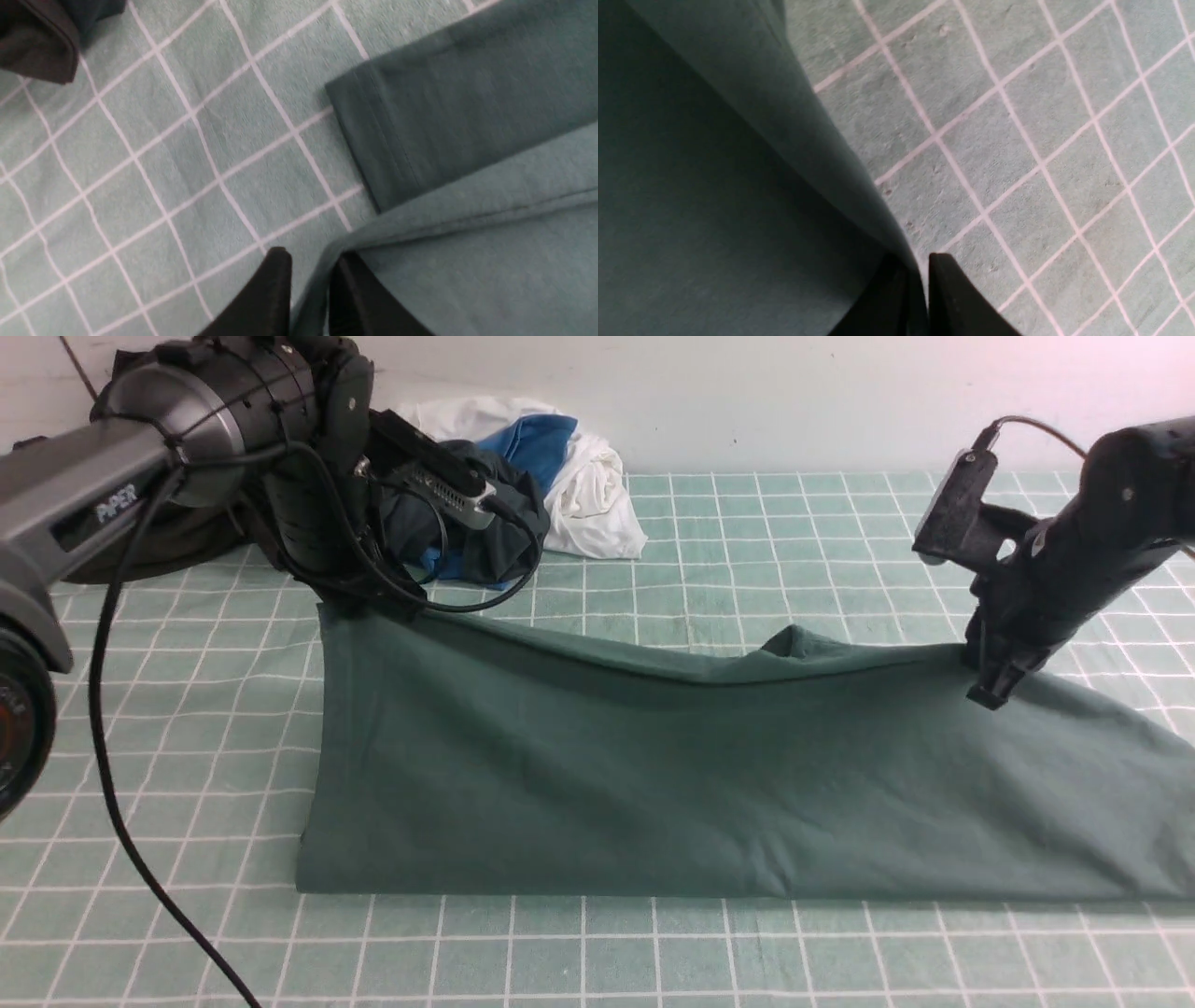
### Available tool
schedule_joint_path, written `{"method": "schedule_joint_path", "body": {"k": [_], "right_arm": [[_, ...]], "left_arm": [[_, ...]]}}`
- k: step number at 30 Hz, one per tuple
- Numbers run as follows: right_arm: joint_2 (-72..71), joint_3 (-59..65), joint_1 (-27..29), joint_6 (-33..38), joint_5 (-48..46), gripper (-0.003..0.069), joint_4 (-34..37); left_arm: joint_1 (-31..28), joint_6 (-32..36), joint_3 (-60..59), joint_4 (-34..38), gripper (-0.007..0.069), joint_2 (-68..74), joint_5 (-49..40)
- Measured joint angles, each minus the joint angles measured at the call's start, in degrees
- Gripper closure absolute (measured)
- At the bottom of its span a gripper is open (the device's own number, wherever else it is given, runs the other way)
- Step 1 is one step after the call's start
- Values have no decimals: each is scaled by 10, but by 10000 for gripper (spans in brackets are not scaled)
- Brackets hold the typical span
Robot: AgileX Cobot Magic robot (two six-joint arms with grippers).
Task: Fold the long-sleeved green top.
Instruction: Use both arms to drag the lower edge of the fabric forward and fold it over the upper edge, then use the right arm to clamp the right edge of the fabric
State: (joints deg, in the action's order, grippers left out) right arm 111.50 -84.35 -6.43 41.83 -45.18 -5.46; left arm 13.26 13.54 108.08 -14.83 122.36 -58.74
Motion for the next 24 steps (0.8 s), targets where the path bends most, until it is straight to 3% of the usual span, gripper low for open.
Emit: {"method": "schedule_joint_path", "body": {"k": [6, 9, 12, 15, 17, 19, 24], "right_arm": [[0, -53, 1, -202, -24, 368, -67], [-17, -72, 2, -304, -84, 314, -102], [-49, -73, 2, -354, -145, 296, -97], [-72, -60, 2, -360, -162, 294, -53], [-86, -35, -5, -345, -154, 293, 27], [-86, -20, -14, -330, -141, 293, 63], [-33, 28, -87, -263, -39, 334, 190]], "left_arm": [[-10, -49, 39, -2, 272, 15, 14], [-12, -67, 72, -3, 201, 14, -24], [-12, -77, 96, 19, 185, 4, -74], [-9, -77, 100, 49, 210, -10, -102], [-2, -63, 102, 81, 284, -20, -117], [1, -57, 102, 93, 331, -22, -119], [15, -36, 102, 119, 578, -21, -120]]}}
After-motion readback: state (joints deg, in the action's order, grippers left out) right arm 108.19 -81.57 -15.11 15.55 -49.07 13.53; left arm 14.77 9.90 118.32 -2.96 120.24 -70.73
